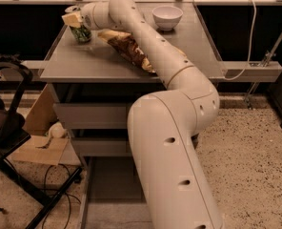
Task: Place green can into bottom drawer
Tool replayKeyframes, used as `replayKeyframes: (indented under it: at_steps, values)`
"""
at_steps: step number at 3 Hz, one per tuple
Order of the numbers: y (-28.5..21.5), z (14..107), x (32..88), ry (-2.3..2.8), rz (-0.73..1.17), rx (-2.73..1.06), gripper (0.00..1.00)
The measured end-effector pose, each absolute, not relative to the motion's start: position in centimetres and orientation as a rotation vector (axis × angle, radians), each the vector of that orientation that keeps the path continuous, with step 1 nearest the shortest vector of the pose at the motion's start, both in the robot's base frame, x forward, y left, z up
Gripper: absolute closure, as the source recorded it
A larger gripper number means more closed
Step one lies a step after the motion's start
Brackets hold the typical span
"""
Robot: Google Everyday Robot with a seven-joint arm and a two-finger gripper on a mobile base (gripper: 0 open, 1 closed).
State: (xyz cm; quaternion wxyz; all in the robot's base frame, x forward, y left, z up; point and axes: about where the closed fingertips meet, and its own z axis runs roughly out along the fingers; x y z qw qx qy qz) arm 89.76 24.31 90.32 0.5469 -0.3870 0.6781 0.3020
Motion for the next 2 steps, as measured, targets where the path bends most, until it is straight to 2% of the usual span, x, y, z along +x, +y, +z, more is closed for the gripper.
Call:
replayKeyframes:
  at_steps: [2]
  values:
    - [22.9,92.7,89.3,1.602,0.686,-0.885,1.00]
